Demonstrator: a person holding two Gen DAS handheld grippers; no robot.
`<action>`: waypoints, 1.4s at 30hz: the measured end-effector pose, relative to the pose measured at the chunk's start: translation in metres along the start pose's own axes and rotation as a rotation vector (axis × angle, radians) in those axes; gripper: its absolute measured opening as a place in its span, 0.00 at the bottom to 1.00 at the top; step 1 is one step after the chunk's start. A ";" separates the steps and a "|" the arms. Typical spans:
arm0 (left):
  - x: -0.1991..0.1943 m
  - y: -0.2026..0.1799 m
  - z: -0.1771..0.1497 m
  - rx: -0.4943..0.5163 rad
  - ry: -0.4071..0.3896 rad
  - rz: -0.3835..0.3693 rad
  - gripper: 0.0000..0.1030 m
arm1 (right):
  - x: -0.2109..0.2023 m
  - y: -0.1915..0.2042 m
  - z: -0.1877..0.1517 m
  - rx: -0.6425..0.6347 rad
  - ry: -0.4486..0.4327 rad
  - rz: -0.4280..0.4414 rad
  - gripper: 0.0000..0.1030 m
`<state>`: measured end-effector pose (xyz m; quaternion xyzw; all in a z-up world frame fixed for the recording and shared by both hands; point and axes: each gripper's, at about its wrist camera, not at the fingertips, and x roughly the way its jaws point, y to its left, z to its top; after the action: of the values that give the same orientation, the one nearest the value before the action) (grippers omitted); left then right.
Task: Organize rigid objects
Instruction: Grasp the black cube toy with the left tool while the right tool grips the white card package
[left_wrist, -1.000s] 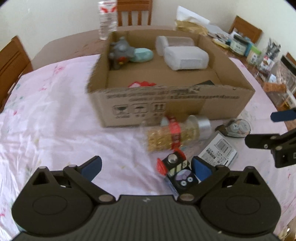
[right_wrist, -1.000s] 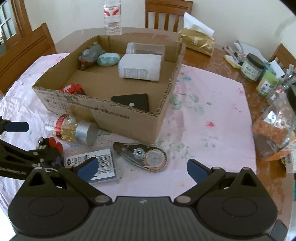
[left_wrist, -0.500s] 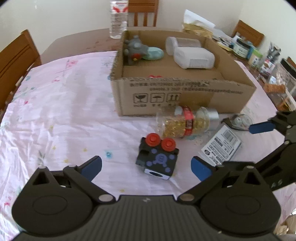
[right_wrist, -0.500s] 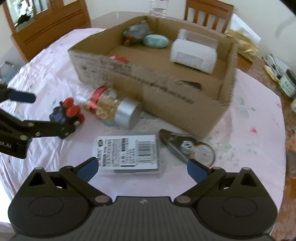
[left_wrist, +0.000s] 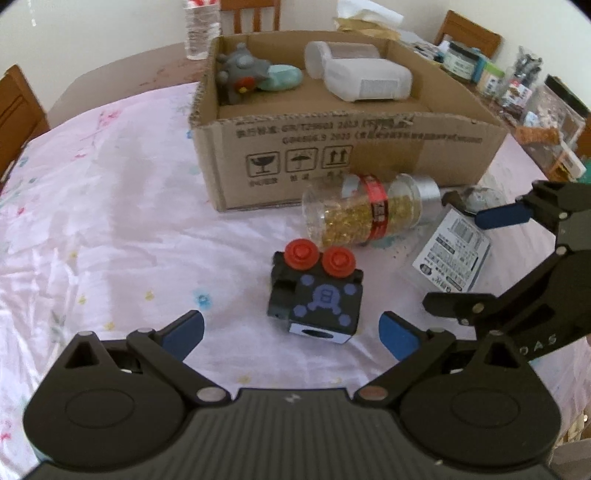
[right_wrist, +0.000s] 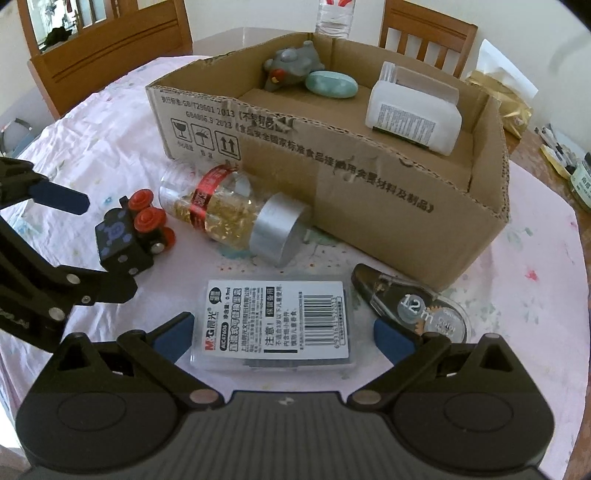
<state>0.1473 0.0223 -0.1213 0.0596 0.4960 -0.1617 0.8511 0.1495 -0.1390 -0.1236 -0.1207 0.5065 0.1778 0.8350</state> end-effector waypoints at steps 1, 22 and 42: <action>0.001 0.000 0.000 0.005 -0.005 -0.012 0.91 | 0.000 -0.001 0.000 0.001 0.001 0.000 1.00; -0.005 0.004 -0.003 0.035 -0.094 0.028 0.48 | 0.002 0.005 0.003 -0.015 0.004 0.009 1.00; -0.004 0.003 -0.005 0.023 -0.102 0.038 0.48 | 0.003 0.016 0.012 -0.087 0.022 0.052 0.95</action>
<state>0.1424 0.0276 -0.1203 0.0706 0.4487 -0.1542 0.8774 0.1541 -0.1195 -0.1210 -0.1458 0.5105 0.2199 0.8184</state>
